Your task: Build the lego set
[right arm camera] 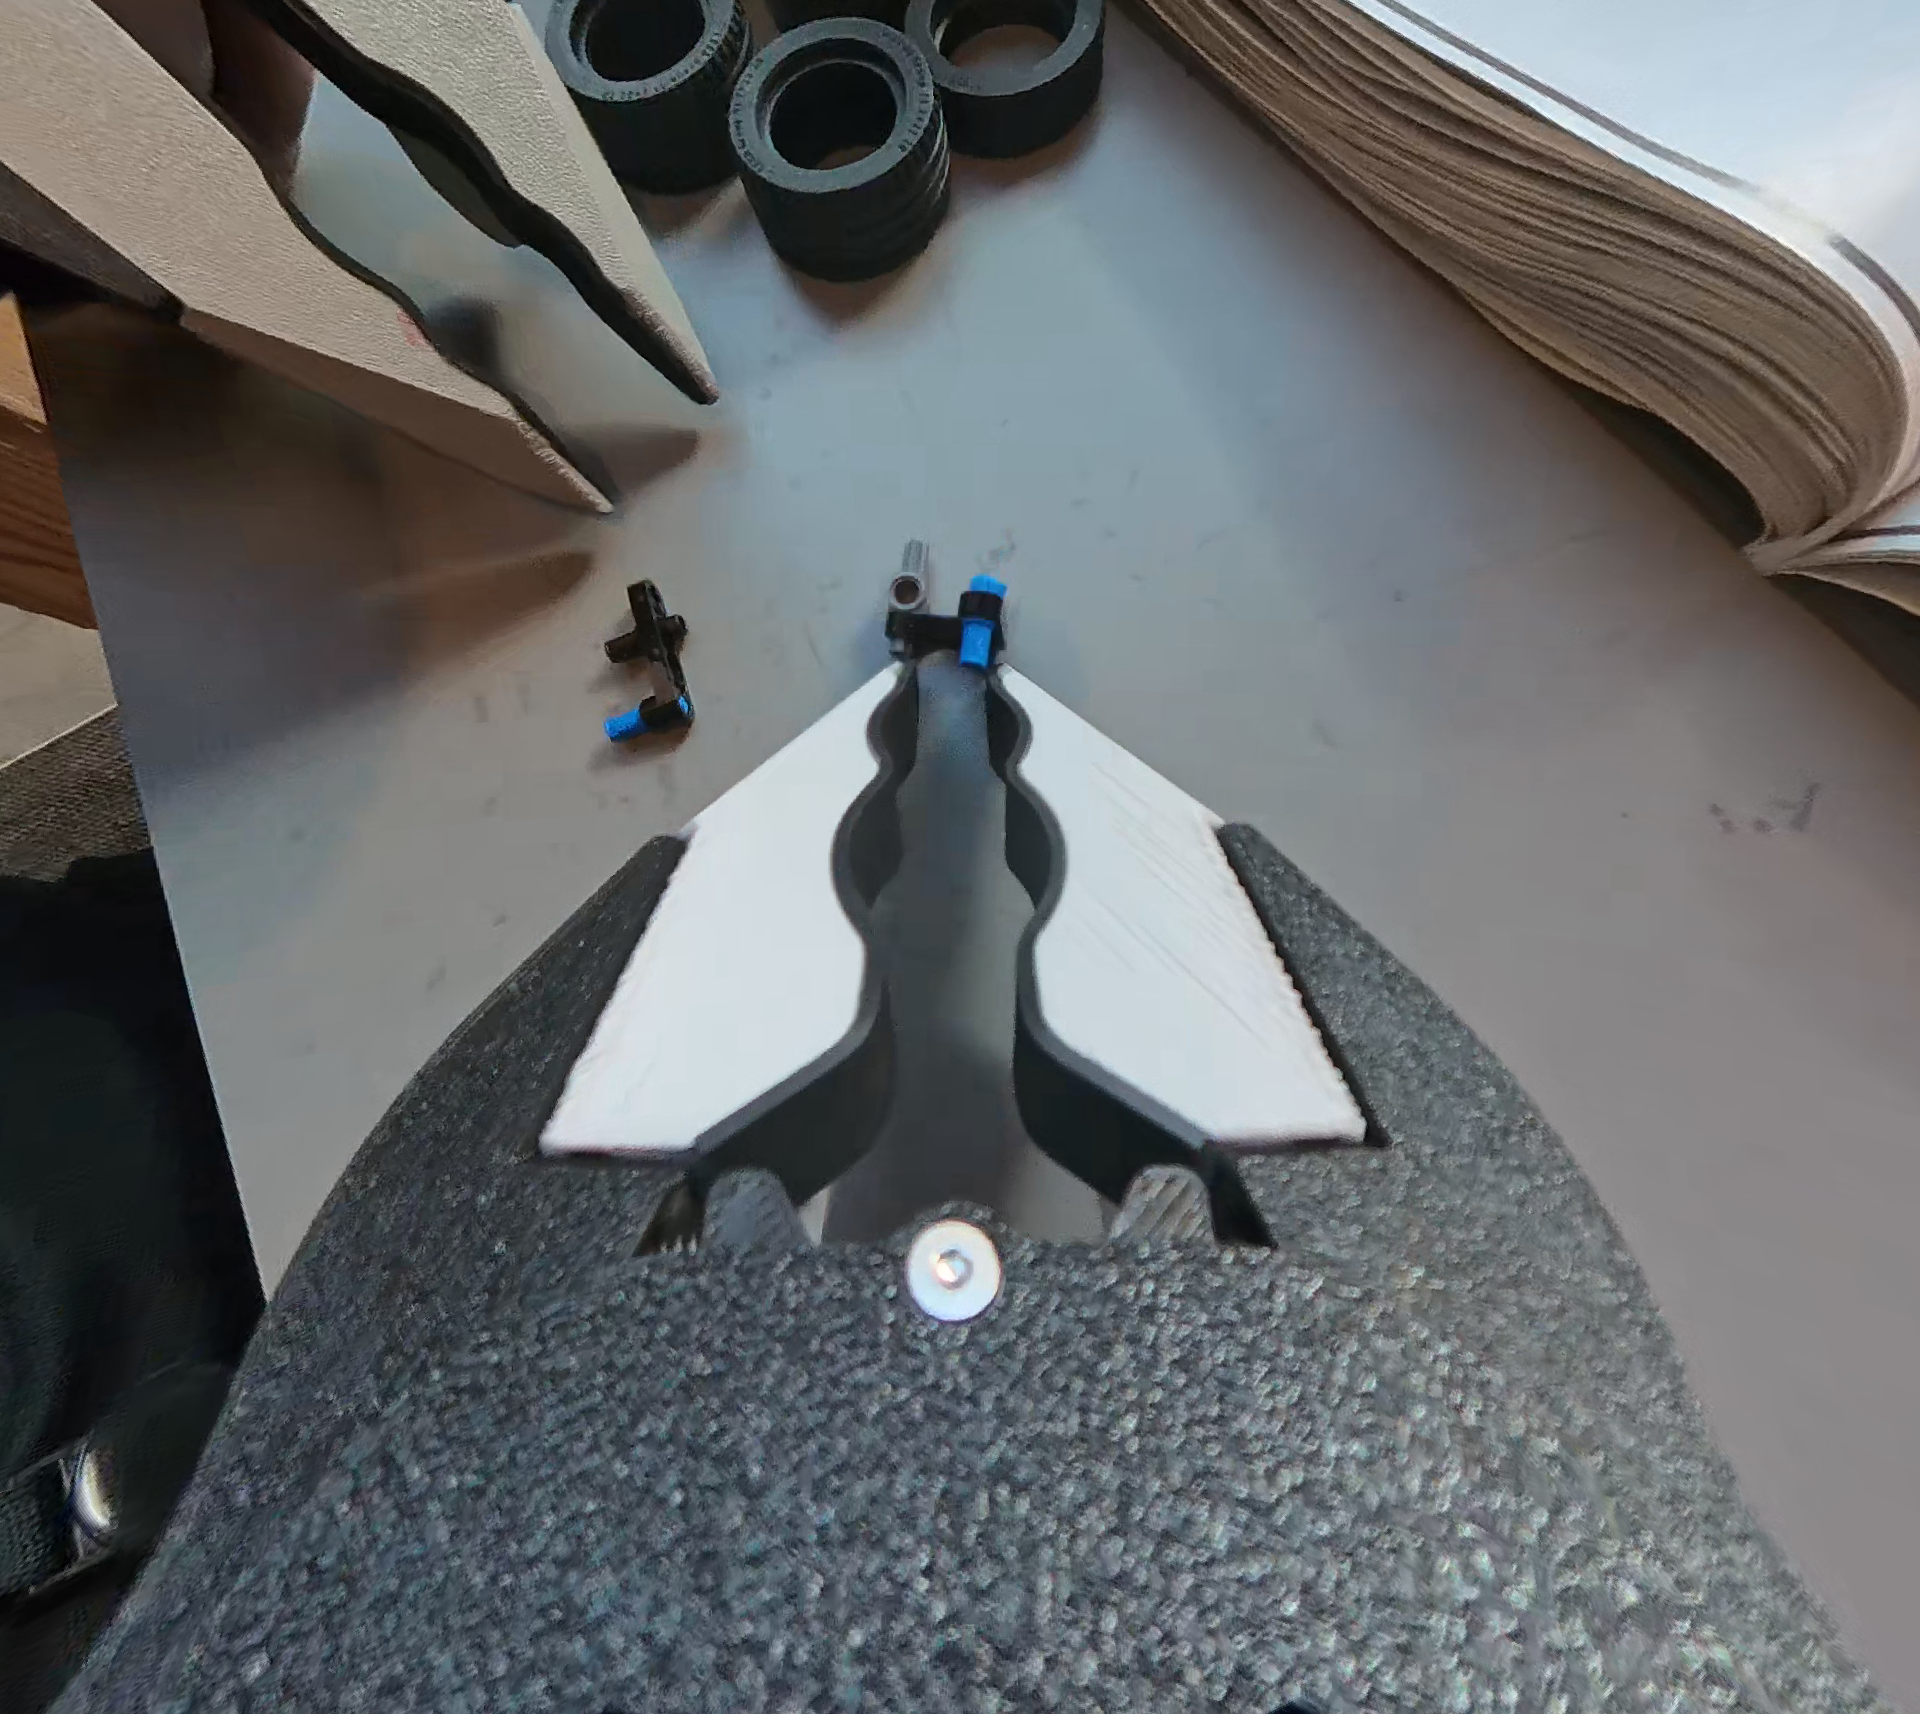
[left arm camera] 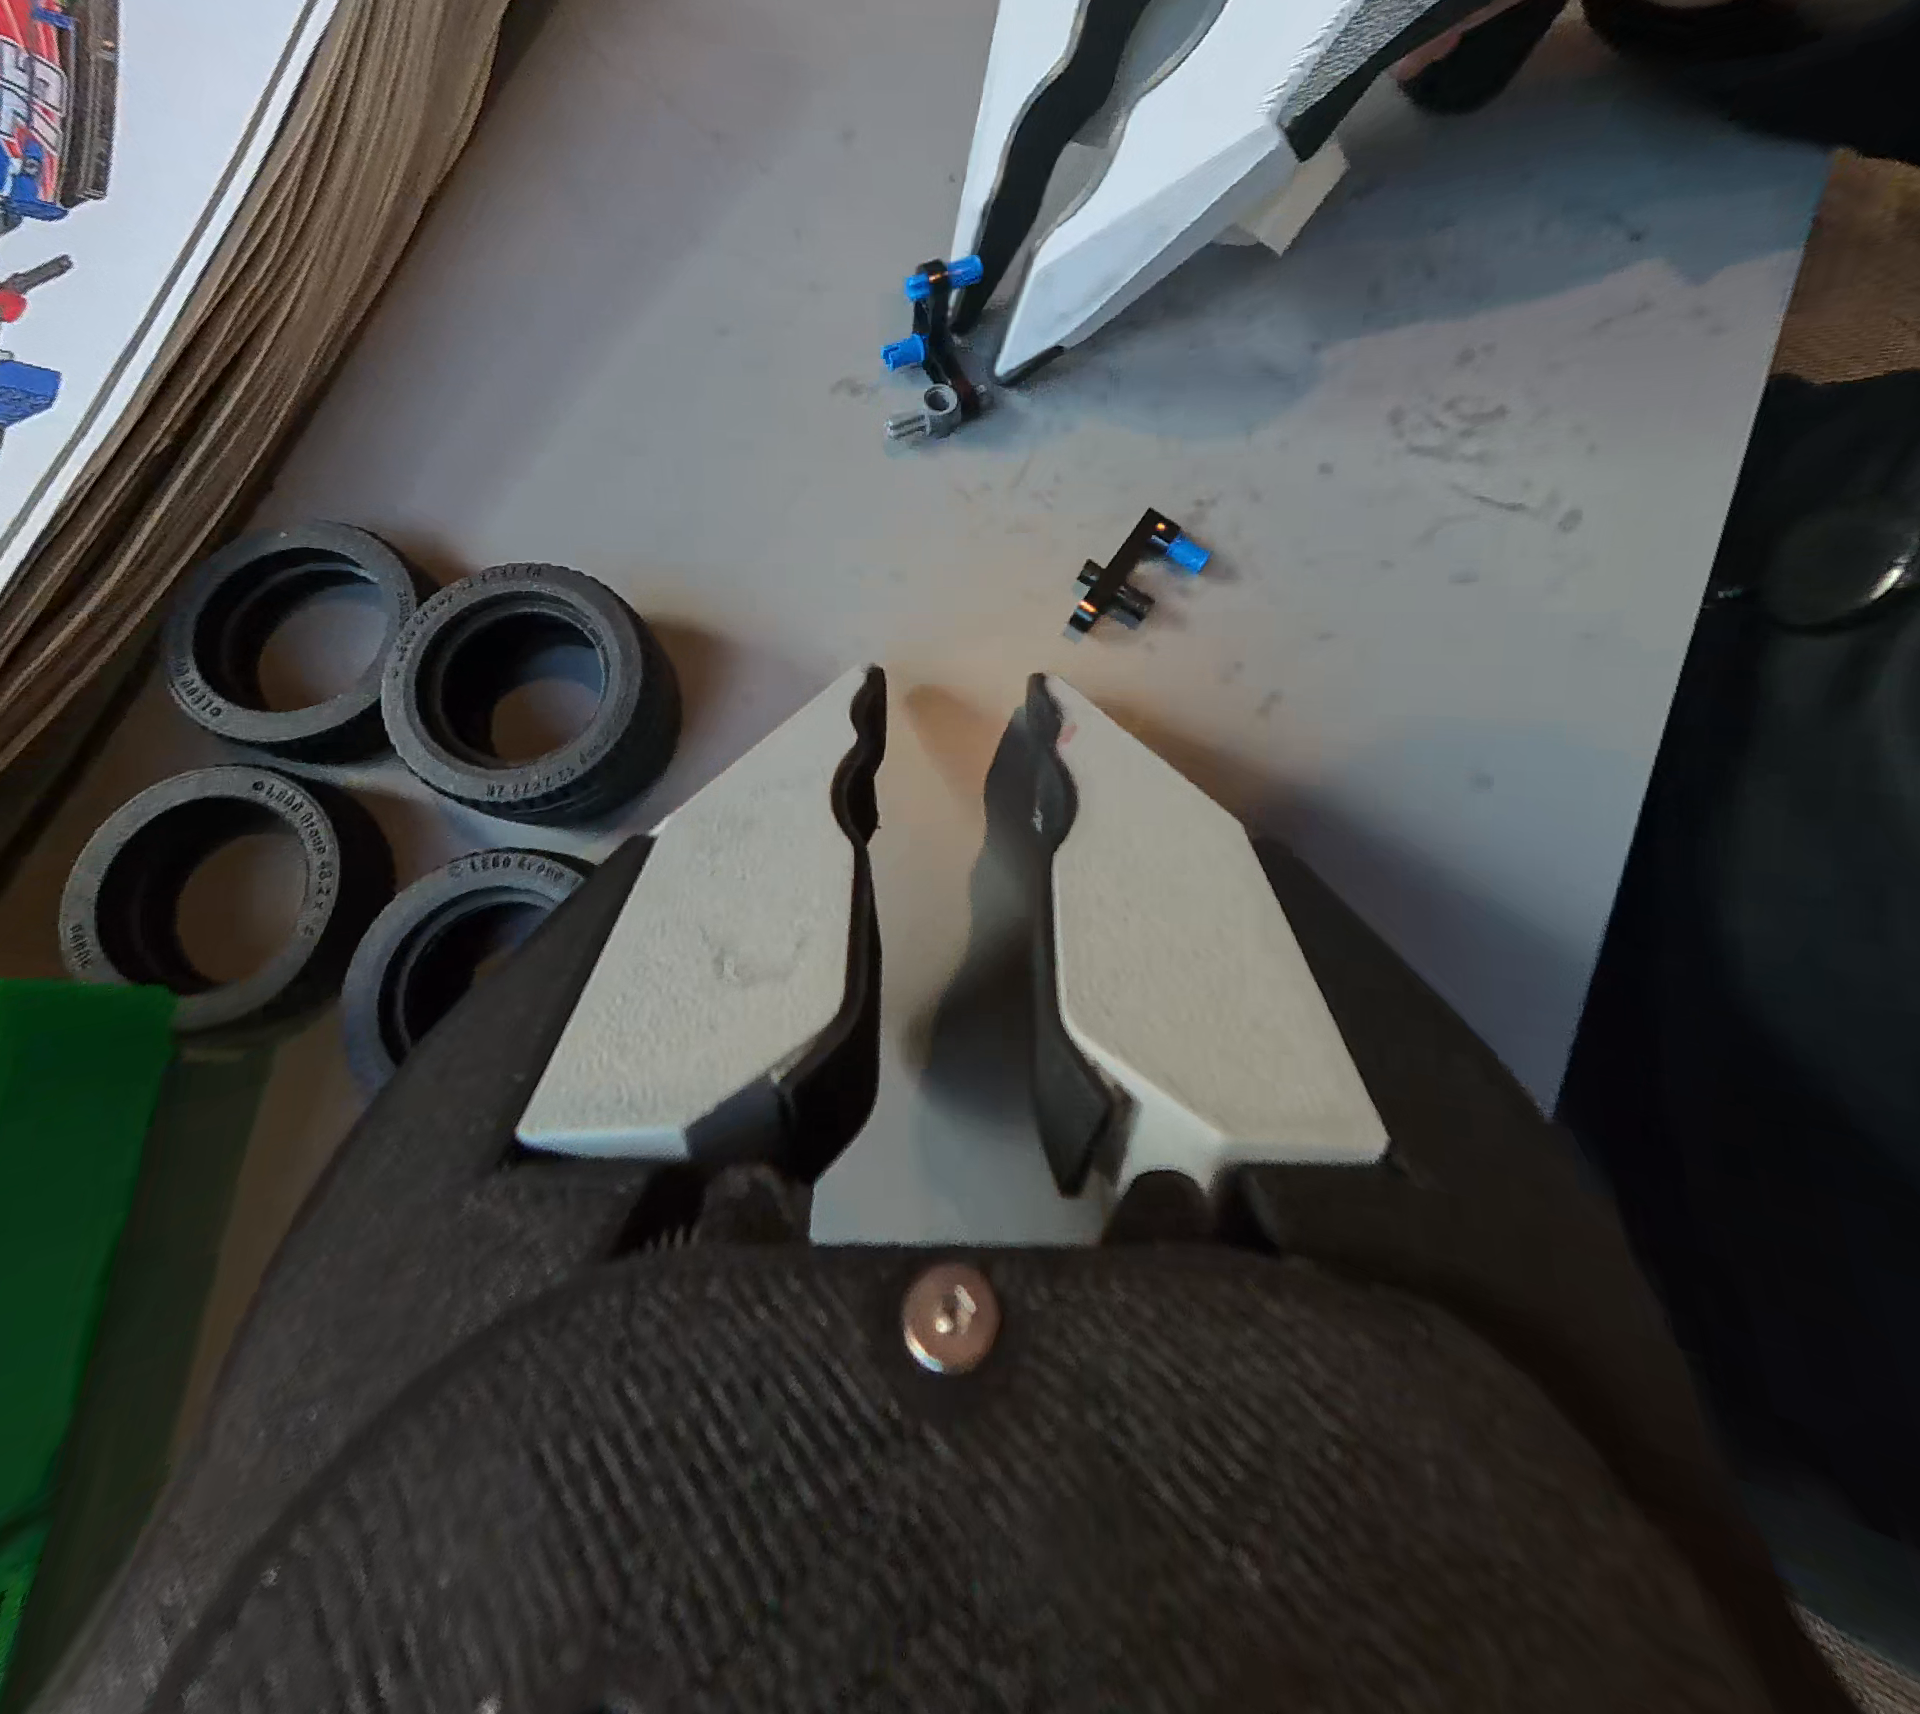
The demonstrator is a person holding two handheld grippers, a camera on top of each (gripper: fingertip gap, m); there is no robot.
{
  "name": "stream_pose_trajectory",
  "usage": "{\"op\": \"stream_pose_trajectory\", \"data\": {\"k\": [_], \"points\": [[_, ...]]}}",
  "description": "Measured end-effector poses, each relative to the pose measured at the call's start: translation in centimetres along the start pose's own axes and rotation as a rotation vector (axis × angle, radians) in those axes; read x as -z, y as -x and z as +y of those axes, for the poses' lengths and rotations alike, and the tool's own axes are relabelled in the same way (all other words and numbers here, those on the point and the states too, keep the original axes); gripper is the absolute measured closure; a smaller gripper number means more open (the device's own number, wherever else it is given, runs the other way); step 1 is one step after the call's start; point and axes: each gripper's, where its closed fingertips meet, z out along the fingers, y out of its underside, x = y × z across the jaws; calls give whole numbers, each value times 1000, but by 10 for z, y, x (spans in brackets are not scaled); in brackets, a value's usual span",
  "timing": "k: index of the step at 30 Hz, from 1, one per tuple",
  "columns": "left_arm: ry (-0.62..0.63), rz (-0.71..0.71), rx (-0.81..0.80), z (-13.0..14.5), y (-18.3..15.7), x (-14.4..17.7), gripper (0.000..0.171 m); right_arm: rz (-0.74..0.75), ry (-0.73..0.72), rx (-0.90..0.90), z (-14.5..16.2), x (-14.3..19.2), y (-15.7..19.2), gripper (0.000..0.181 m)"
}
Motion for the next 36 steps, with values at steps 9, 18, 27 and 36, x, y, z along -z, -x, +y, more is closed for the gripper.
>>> {"op": "stream_pose_trajectory", "data": {"k": [9,18,27,36], "points": [[12,37,-26,5,-11,-2,144,-3,28,-4,11,11,8,165],[19,36,-112,-1,-28,-11,154,-113,-19,193,8,10,49,154],[20,46,-128,-7,-32,-19,170,-117,-1,291,9,-2,56,162],[17,-55,-42,-32,-18,-45,170,67,6,353,11,22,10,163]]}}
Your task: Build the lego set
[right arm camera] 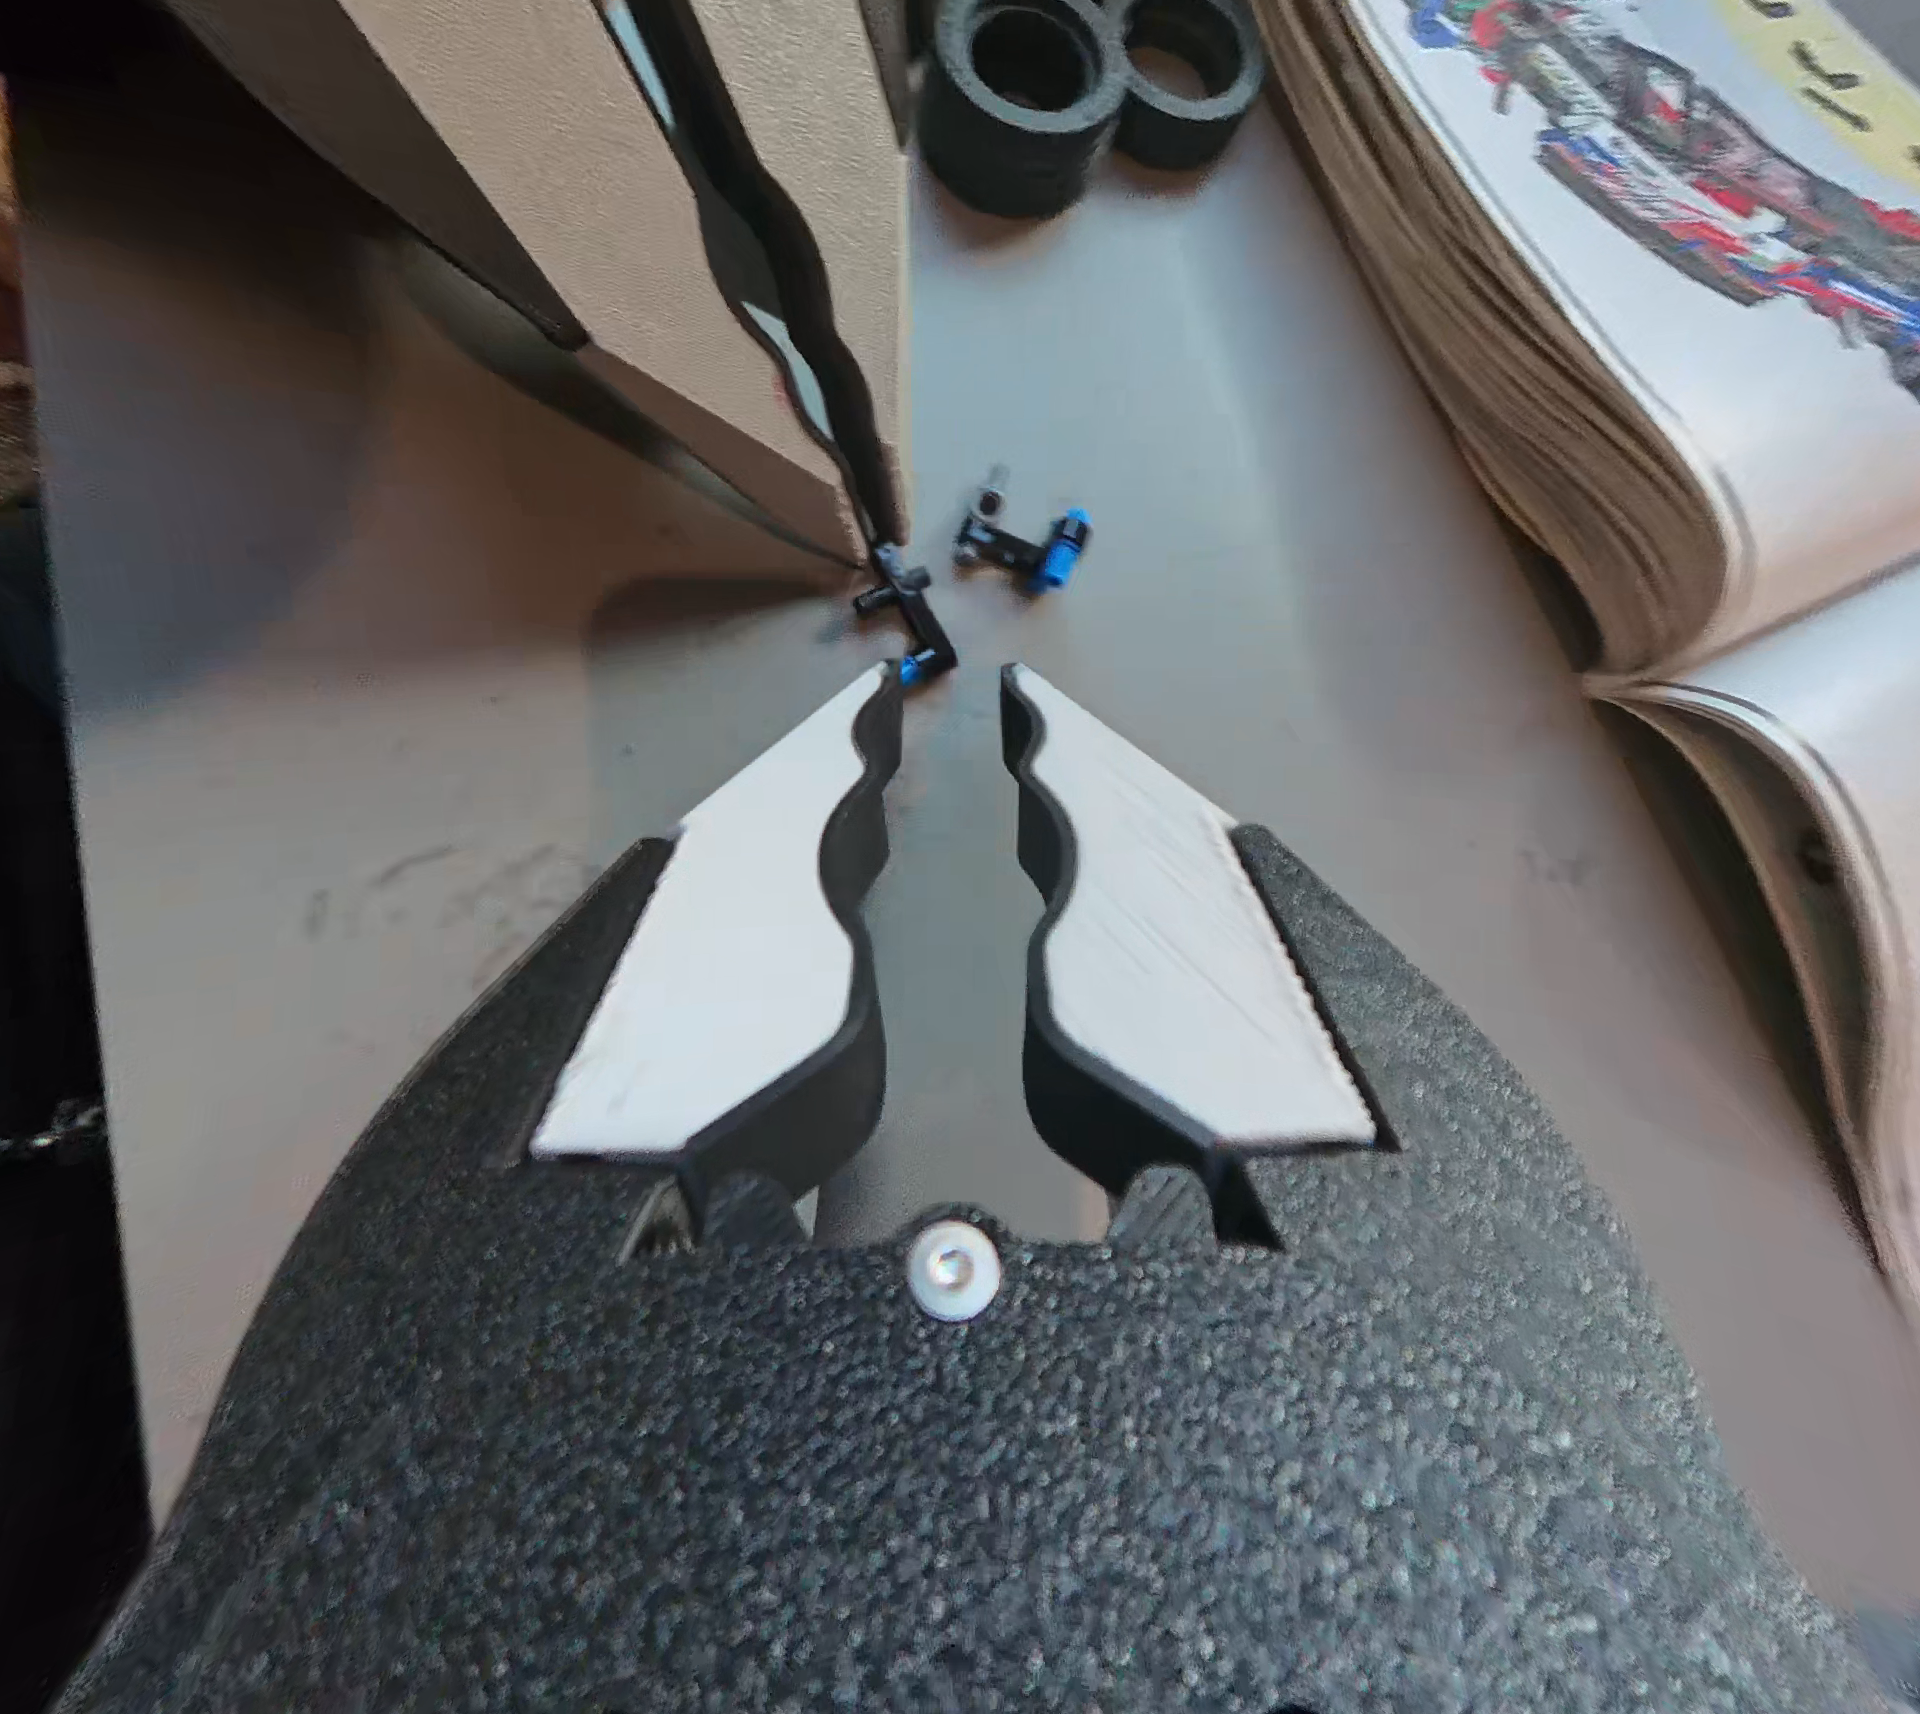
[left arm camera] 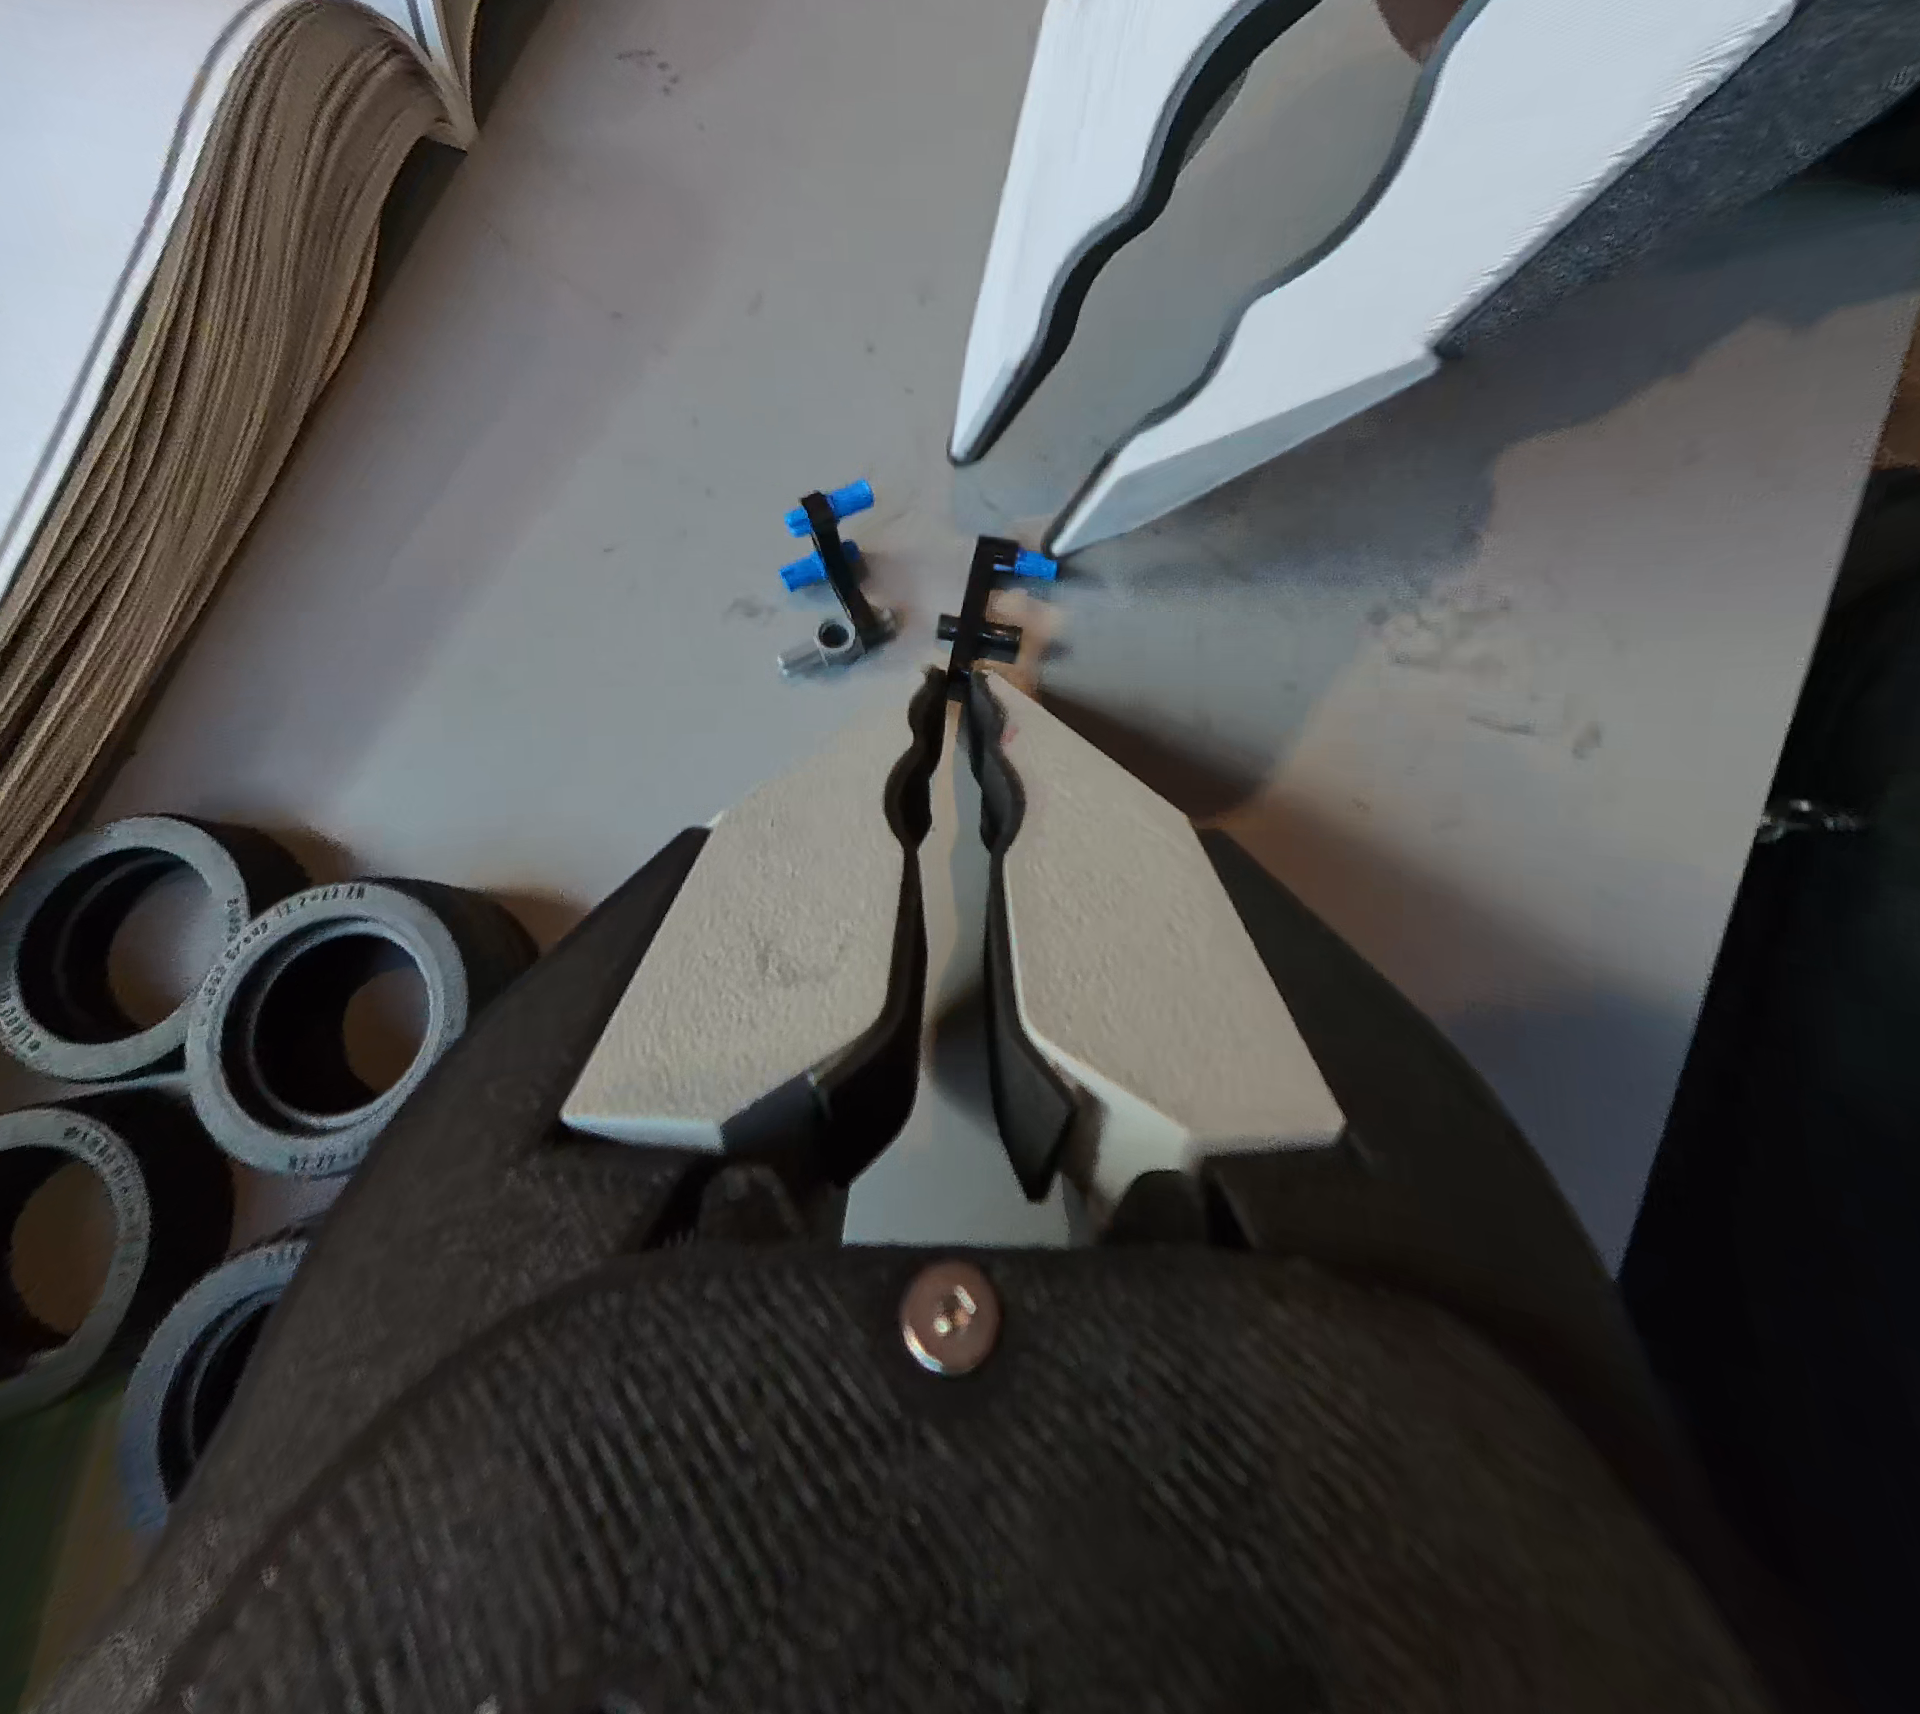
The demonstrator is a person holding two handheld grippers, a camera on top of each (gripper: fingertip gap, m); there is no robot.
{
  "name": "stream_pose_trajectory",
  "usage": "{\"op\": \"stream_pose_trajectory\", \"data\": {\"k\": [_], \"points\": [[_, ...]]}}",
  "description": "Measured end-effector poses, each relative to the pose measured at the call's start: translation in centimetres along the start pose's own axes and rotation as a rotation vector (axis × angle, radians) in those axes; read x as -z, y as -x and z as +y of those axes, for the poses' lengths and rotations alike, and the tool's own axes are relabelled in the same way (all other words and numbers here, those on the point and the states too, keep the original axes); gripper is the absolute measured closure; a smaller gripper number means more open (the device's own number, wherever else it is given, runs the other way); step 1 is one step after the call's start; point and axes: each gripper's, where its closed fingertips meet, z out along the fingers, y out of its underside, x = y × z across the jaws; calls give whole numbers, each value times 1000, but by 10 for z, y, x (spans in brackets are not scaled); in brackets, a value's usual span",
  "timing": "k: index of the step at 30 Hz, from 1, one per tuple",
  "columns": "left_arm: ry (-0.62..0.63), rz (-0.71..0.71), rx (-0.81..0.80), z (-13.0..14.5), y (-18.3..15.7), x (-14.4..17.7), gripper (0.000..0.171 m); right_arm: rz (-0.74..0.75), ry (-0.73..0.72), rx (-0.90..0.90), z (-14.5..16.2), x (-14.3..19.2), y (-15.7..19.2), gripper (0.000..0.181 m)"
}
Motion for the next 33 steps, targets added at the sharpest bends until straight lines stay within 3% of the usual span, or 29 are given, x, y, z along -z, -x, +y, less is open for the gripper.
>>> {"op": "stream_pose_trajectory", "data": {"k": [6,9,12,18,23,27,33], "points": [[-2,-77,102,-9,4,-9,168,55,31,-5,13,9,-21,163],[0,-79,105,-6,-1,-5,151,63,18,-7,12,10,-23,163],[5,-59,103,-2,-4,0,148,38,-5,-6,6,9,-17,163],[7,-124,106,2,25,15,142,54,22,37,3,0,-22,162],[-38,-118,133,3,36,17,139,5,-60,-96,-5,4,-27,160],[-18,-233,115,11,49,19,133,86,-43,-137,3,10,-44,156],[-24,-320,94,12,54,24,144,177,-26,-155,10,12,-56,156]]}}
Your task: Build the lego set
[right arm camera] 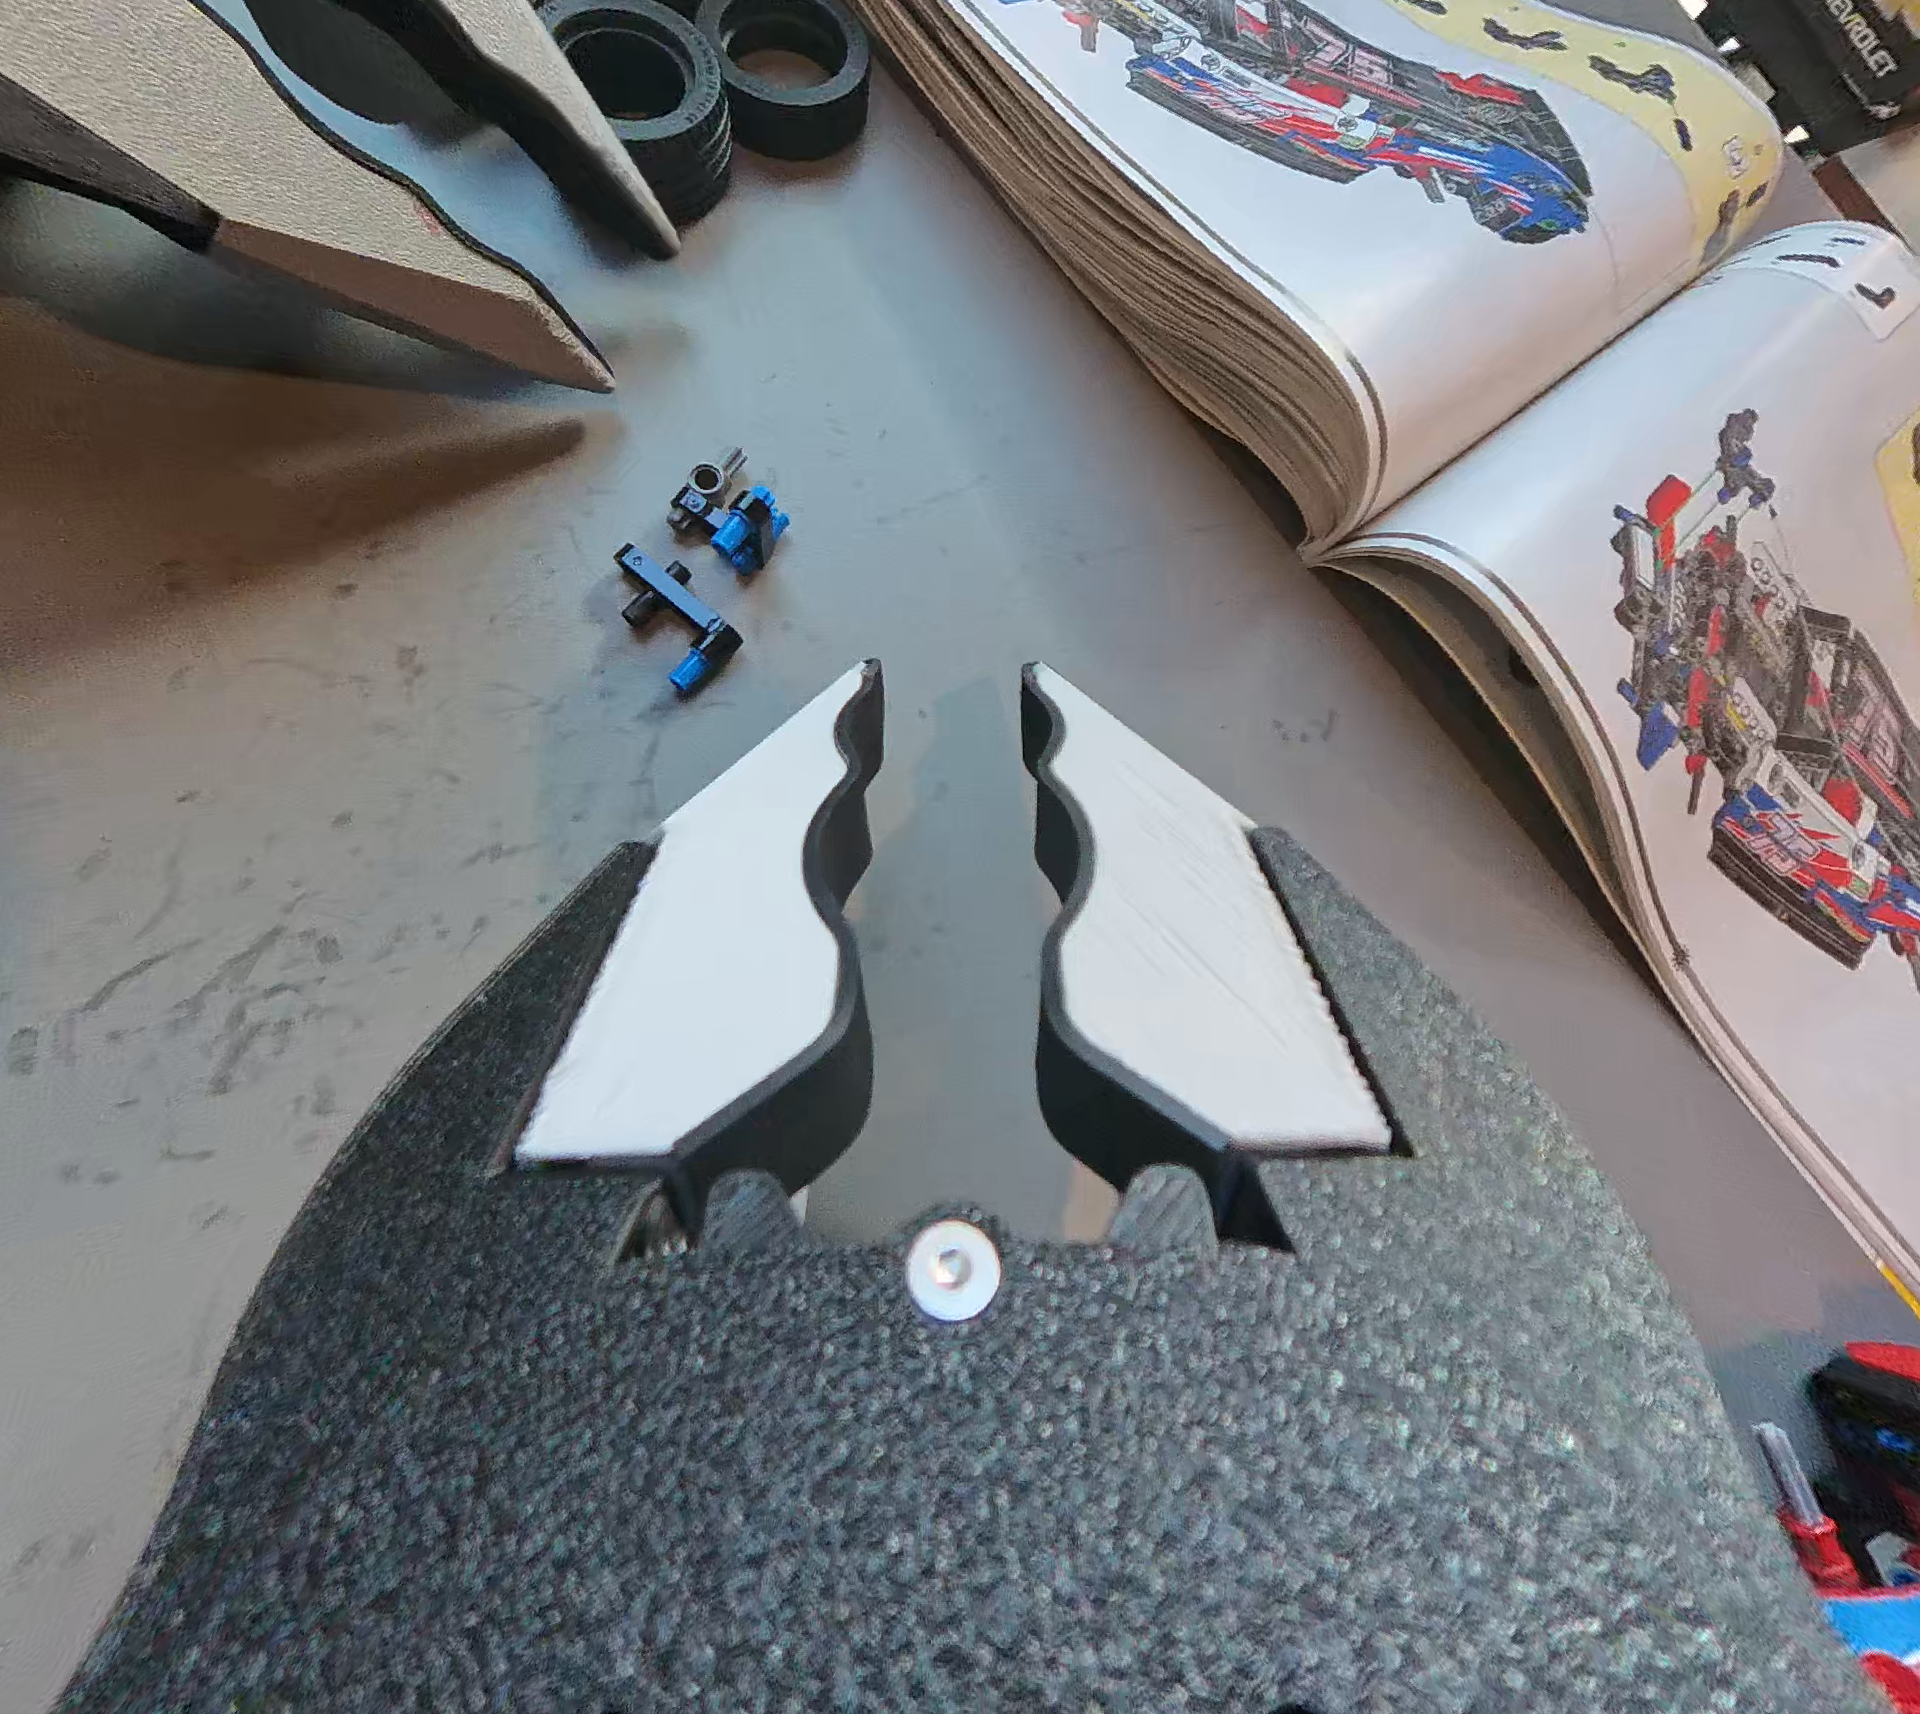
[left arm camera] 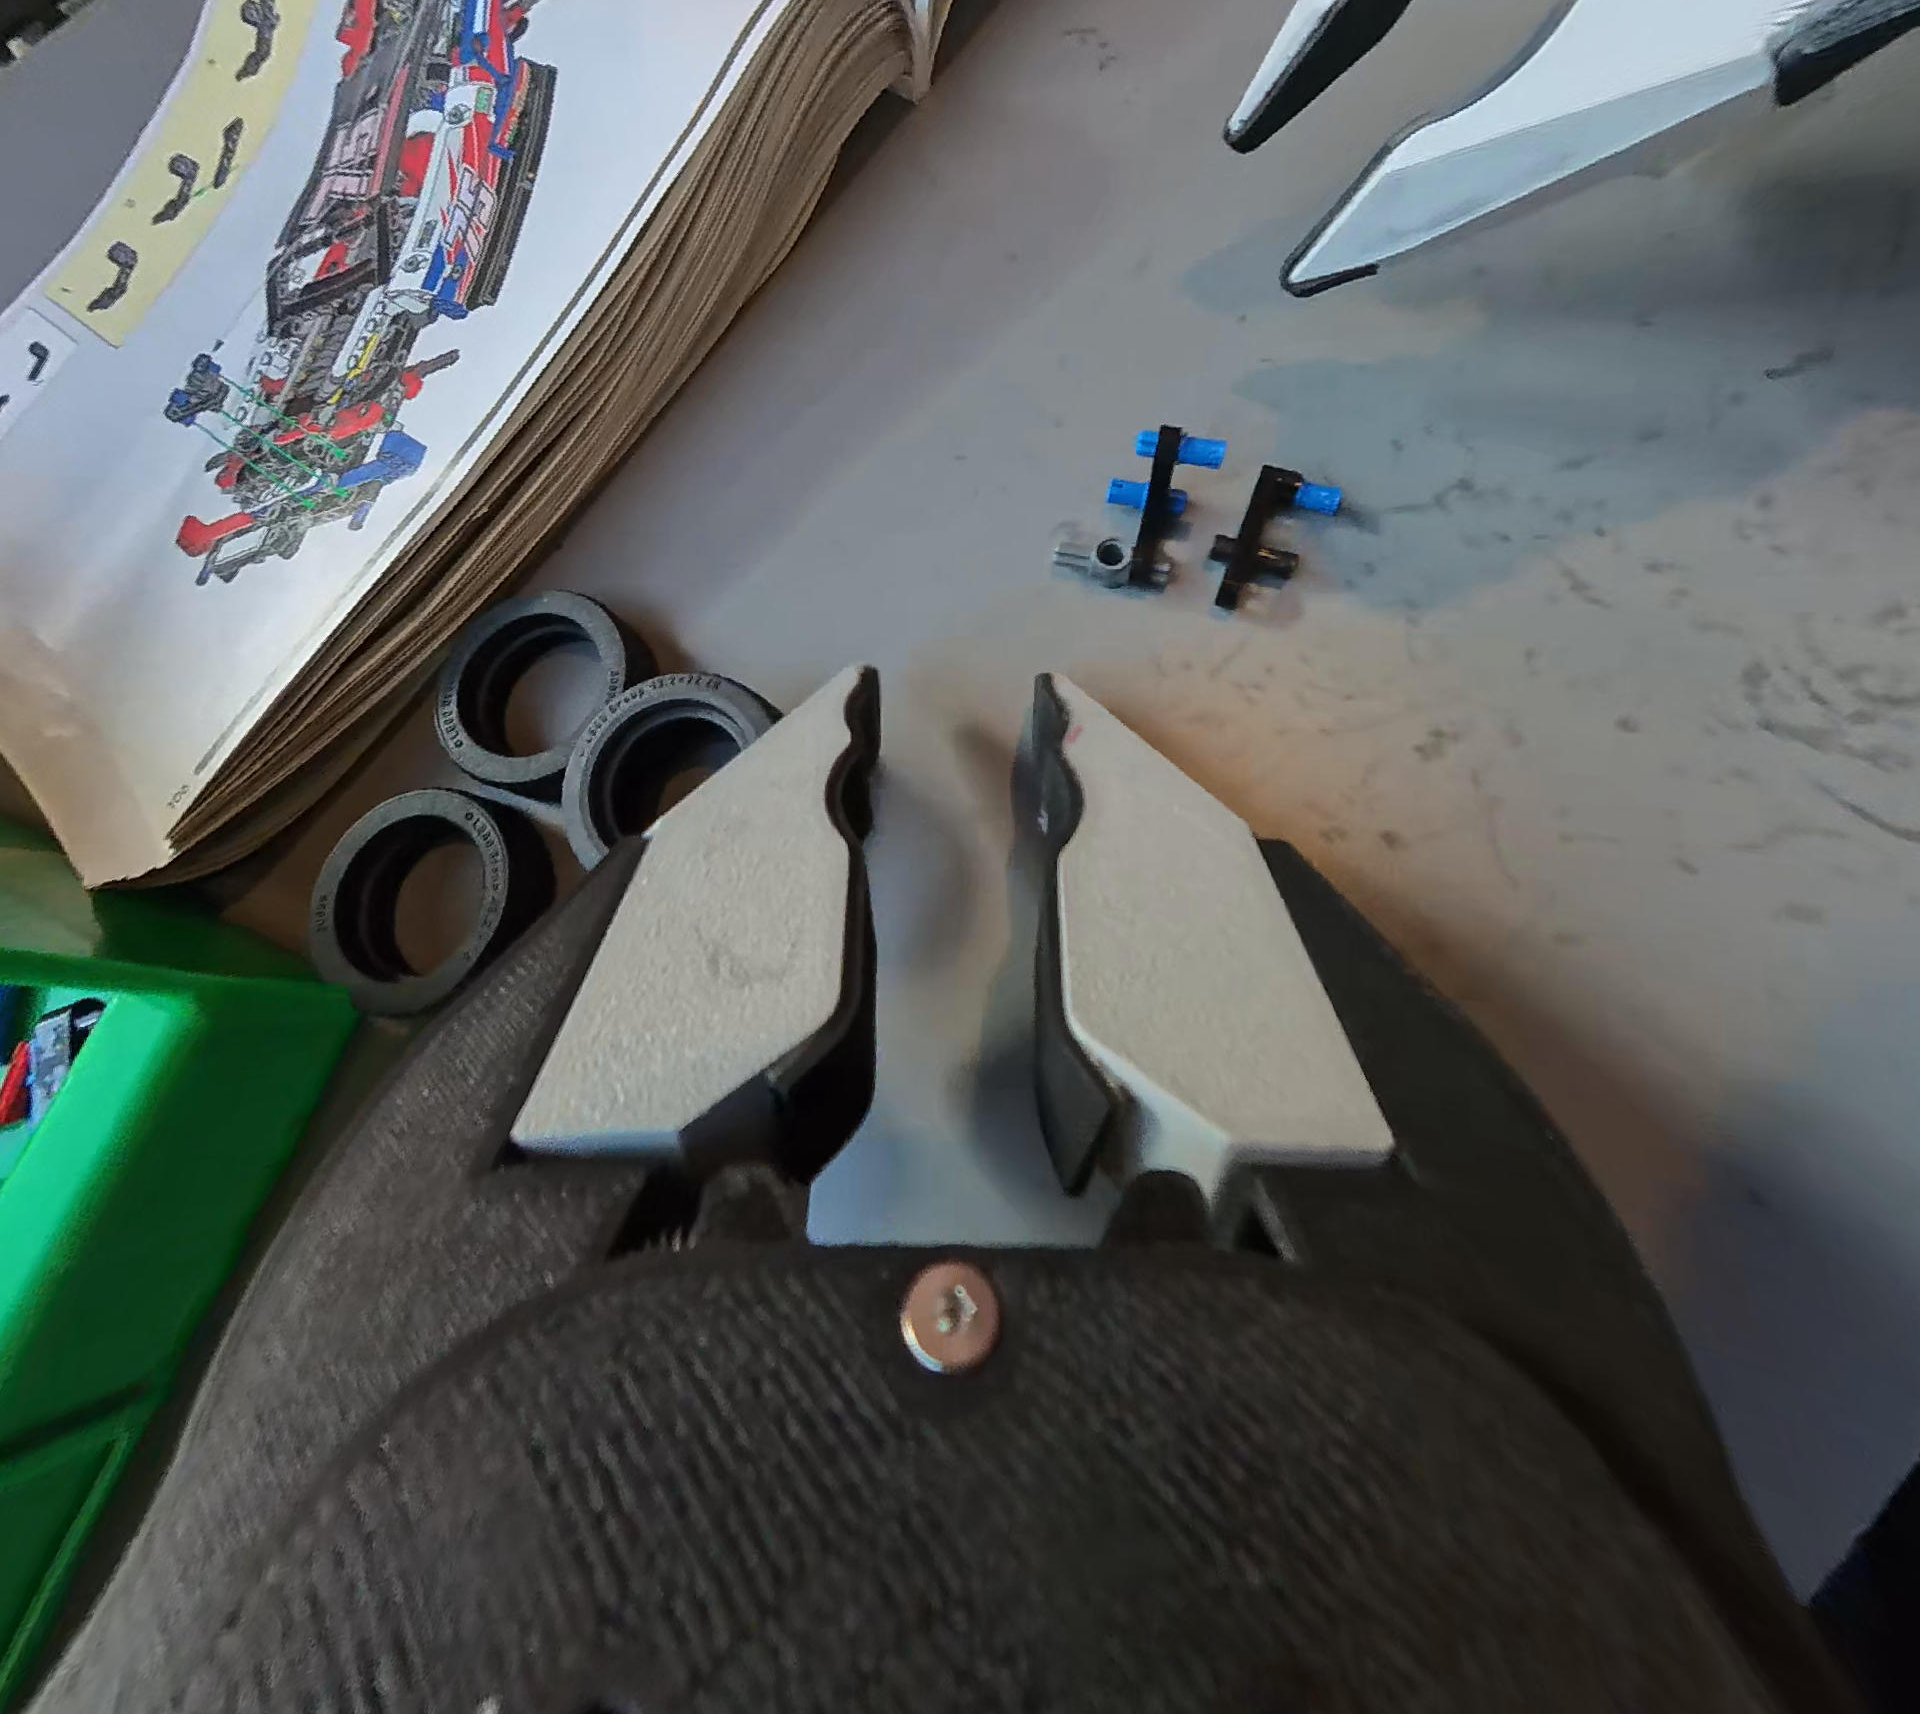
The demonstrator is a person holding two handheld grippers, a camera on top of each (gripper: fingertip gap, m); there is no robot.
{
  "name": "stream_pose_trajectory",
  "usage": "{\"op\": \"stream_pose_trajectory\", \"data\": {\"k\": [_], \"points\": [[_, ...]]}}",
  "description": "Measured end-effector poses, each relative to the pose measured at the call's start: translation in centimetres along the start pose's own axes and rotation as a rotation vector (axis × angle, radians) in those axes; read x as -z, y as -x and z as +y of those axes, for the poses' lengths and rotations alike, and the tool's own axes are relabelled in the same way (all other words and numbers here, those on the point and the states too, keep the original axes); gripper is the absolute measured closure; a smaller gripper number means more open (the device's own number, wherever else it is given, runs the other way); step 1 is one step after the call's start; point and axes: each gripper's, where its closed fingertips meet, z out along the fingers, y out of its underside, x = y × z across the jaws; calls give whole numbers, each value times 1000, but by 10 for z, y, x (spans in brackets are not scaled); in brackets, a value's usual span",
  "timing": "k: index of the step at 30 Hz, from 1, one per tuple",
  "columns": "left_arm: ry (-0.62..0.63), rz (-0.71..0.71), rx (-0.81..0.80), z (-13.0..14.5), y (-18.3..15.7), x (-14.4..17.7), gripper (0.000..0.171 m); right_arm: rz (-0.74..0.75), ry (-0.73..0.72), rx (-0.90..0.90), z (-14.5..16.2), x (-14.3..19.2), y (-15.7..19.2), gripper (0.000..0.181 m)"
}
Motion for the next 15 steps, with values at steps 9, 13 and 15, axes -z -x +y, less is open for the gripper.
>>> {"op": "stream_pose_trajectory", "data": {"k": [9,13,15], "points": [[0,-51,35,1,9,-1,149,-4,-34,-9,2,-3,4,155],[-6,-48,86,0,14,-1,137,-4,-40,-39,3,-3,3,142],[-30,-43,106,-4,14,0,141,3,-55,-54,2,-2,2,135]]}}
